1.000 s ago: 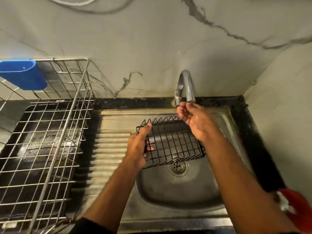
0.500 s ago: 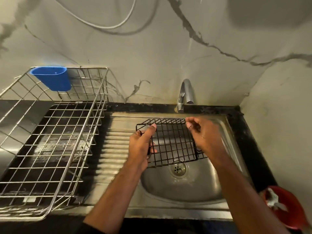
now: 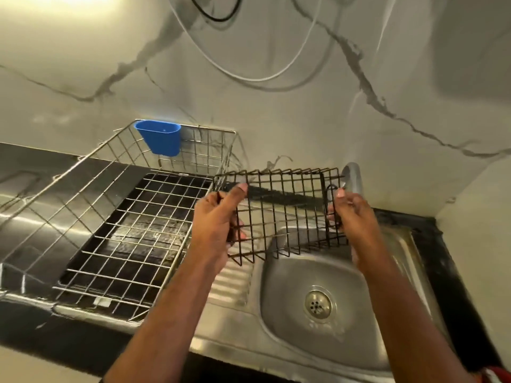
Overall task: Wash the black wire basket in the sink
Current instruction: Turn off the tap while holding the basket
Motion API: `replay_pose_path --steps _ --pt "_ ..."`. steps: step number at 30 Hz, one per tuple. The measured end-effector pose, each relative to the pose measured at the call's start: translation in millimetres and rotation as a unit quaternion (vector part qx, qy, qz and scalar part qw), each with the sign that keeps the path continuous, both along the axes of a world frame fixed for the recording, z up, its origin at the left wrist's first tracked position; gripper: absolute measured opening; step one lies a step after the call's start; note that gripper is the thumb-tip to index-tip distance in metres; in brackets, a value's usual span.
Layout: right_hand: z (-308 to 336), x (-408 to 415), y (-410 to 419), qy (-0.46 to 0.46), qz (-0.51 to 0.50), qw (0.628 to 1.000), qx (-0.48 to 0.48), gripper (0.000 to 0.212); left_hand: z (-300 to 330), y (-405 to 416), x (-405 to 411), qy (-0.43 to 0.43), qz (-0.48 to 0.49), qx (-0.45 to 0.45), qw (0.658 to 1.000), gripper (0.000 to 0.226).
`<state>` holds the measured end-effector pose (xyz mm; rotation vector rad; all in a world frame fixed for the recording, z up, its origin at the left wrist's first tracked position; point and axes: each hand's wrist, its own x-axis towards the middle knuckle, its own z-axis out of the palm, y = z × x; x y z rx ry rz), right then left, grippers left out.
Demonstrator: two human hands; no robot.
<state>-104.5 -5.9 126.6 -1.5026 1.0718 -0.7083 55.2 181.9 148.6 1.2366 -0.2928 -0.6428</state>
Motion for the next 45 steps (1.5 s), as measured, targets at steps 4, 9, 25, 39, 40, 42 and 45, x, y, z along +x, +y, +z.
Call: replay_pose_path --steps 4,9,25,39,40,42,45 --pt "29 35 3 -0.073 0.021 0.996 -0.039 0.042 28 22 36 -0.039 -0.027 0.003 0.999 0.042" --pt "64 89 26 -0.115 0.056 0.989 -0.075 0.053 64 40 109 -0.148 0.000 0.079 0.986 0.056" --pt "36 317 109 -0.124 0.081 0.987 -0.065 0.063 54 62 367 -0.246 0.038 0.316 0.915 0.055" --pt "-19 365 87 0.341 0.248 0.906 -0.035 0.086 -70 39 407 -0.206 -0.055 0.382 0.899 0.050" --pt "-21 369 84 0.346 0.248 0.904 -0.033 0.085 -77 37 411 -0.201 -0.044 0.386 0.899 0.051" --pt "-27 375 81 0.363 0.247 0.898 -0.035 0.087 -88 35 415 -0.196 -0.027 0.391 0.899 0.052" --pt "-35 382 75 0.412 0.249 0.875 -0.055 0.087 -94 31 413 -0.174 -0.030 0.396 0.901 0.048"
